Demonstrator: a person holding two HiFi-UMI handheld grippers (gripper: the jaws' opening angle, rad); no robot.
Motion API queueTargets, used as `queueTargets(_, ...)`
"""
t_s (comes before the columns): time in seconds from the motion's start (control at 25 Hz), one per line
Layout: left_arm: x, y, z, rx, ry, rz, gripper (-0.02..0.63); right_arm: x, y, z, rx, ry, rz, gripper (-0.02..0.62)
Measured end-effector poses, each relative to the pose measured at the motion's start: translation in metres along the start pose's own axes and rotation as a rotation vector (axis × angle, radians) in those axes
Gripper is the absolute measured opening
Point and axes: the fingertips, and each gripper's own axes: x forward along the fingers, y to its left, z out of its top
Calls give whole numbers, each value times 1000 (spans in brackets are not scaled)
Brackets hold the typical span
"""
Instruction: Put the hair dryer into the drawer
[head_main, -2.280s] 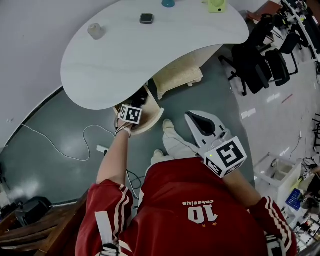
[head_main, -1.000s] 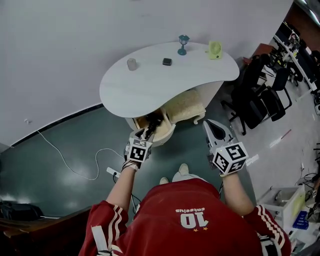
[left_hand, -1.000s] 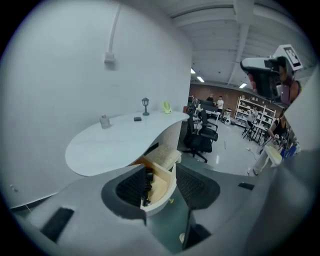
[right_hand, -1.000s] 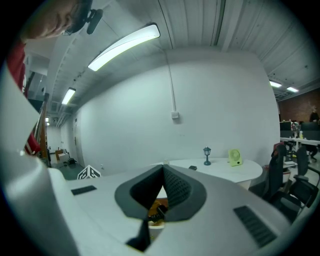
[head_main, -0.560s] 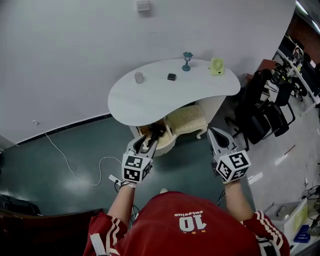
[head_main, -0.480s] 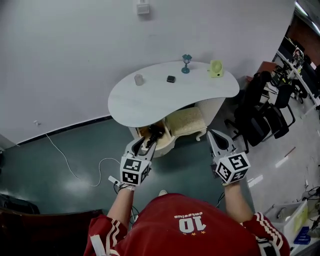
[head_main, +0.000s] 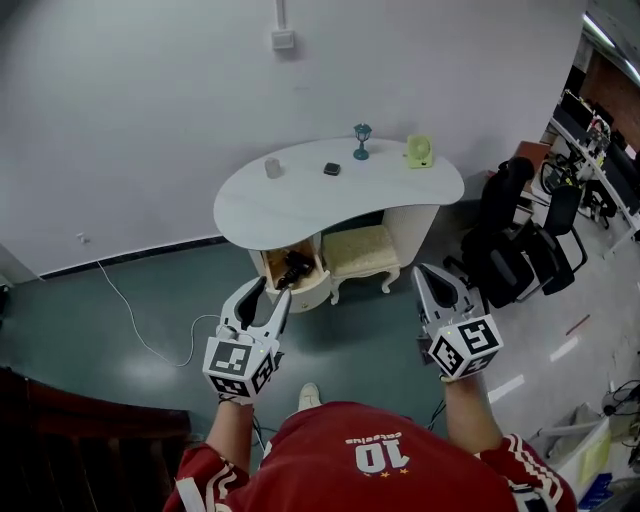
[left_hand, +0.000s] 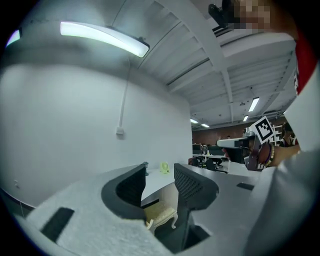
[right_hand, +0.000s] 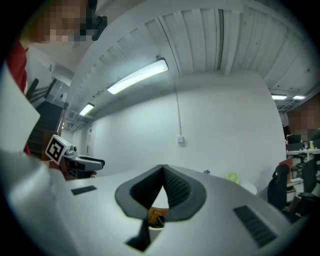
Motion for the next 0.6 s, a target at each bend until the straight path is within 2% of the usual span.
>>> queueTargets(0.16, -31, -33, 19, 27, -49, 42, 176, -30, 13, 15, -25, -37, 45, 6)
queueTargets(0.4, -53, -84, 28, -6, -73, 70, 172, -63, 36, 17, 38, -86, 128, 6)
queueTargets(0.6, -71, -93, 43, 7, -69, 90, 172, -67, 45, 23, 27, -75, 142, 6)
